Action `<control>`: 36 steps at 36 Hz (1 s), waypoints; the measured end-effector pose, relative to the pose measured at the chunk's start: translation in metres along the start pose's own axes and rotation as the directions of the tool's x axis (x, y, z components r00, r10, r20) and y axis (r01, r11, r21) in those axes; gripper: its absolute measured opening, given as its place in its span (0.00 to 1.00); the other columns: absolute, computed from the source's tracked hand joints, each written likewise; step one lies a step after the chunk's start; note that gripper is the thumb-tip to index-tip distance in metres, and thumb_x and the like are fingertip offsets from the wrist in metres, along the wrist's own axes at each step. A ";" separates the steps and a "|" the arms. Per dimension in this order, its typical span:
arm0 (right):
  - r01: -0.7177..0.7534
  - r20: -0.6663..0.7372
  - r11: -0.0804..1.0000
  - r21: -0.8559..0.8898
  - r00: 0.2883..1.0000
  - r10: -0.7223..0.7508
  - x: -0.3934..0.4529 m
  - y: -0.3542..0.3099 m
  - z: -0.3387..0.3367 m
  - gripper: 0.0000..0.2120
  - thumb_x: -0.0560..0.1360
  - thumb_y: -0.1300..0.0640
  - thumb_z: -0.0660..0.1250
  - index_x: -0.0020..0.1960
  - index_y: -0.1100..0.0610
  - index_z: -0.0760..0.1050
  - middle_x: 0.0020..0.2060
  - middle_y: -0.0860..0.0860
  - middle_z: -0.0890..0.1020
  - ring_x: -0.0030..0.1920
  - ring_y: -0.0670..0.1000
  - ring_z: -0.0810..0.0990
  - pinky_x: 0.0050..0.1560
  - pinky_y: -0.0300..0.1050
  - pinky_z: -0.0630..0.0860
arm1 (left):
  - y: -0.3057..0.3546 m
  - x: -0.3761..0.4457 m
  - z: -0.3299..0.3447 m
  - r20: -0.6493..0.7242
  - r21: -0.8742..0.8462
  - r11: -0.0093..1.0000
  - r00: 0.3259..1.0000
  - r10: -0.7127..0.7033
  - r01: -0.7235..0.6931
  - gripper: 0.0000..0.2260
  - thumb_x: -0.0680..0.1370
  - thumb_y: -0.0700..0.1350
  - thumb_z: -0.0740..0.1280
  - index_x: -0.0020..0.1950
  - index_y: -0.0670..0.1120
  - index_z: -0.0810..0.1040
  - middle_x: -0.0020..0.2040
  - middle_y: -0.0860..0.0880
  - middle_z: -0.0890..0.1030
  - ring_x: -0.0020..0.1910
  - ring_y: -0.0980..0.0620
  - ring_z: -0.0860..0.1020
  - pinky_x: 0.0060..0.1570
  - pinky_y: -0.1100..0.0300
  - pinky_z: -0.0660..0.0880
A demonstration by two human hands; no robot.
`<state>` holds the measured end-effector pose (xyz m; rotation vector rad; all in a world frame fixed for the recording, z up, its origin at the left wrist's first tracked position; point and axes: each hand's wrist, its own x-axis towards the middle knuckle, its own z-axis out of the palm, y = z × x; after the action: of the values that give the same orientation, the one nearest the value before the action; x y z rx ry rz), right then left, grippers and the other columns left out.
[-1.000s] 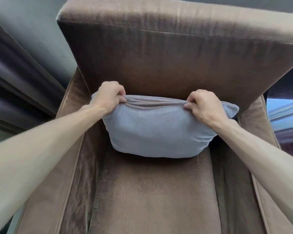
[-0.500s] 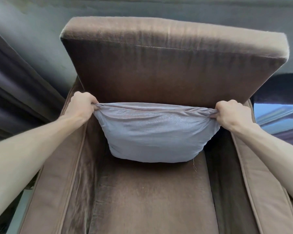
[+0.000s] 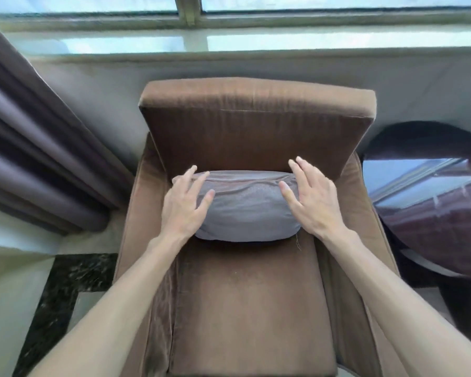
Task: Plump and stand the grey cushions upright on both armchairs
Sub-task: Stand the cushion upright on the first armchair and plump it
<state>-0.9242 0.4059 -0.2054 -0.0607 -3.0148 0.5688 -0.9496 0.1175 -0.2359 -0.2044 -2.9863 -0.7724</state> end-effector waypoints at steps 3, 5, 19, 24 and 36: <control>0.030 -0.017 1.000 -0.005 0.999 -0.030 -0.028 -0.024 -0.031 0.34 0.79 0.34 0.48 0.81 0.48 0.55 0.81 0.47 0.56 0.80 0.52 0.55 0.77 0.62 0.54 | 0.030 -0.027 -0.024 0.036 -0.015 0.999 0.998 0.043 -0.042 0.29 0.80 0.64 0.51 0.79 0.56 0.65 0.82 0.48 0.59 0.80 0.48 0.60 0.77 0.43 0.60; 0.048 -0.030 0.999 -0.006 0.998 -0.048 -0.048 -0.039 -0.053 0.34 0.80 0.34 0.50 0.82 0.47 0.52 0.82 0.47 0.53 0.81 0.53 0.51 0.78 0.64 0.50 | 0.050 -0.046 -0.043 0.047 -0.034 0.997 0.997 0.066 -0.065 0.28 0.81 0.64 0.49 0.81 0.58 0.60 0.83 0.49 0.54 0.81 0.48 0.54 0.79 0.43 0.55; 0.008 -0.088 0.999 0.036 0.996 -0.005 -0.182 -0.124 -0.164 0.34 0.79 0.31 0.47 0.82 0.41 0.49 0.82 0.40 0.46 0.82 0.47 0.41 0.79 0.65 0.41 | 0.131 -0.144 -0.158 0.014 -0.422 0.904 0.996 0.083 -0.069 0.28 0.81 0.65 0.47 0.80 0.60 0.59 0.82 0.60 0.52 0.77 0.71 0.47 0.80 0.44 0.51; -0.159 -0.134 0.970 0.187 0.974 0.185 -0.224 -0.129 -0.189 0.33 0.79 0.31 0.46 0.81 0.39 0.45 0.82 0.39 0.45 0.81 0.44 0.40 0.79 0.62 0.38 | 0.173 -0.171 -0.176 0.085 -0.649 0.757 0.981 0.174 -0.078 0.25 0.80 0.69 0.50 0.77 0.68 0.59 0.80 0.68 0.51 0.79 0.69 0.48 0.81 0.46 0.50; -0.331 -0.203 0.633 0.700 0.757 0.621 -0.335 -0.117 -0.228 0.39 0.72 0.22 0.47 0.79 0.36 0.53 0.78 0.32 0.55 0.77 0.31 0.49 0.80 0.49 0.49 | 0.276 -0.200 -0.138 0.380 -0.760 0.645 0.856 0.351 0.073 0.23 0.85 0.56 0.53 0.79 0.50 0.61 0.80 0.57 0.57 0.81 0.59 0.53 0.75 0.72 0.51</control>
<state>-0.5753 0.3621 0.0276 -0.8712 -2.1939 1.3777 -0.7111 0.2666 0.0005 -0.7757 -2.7412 -2.2197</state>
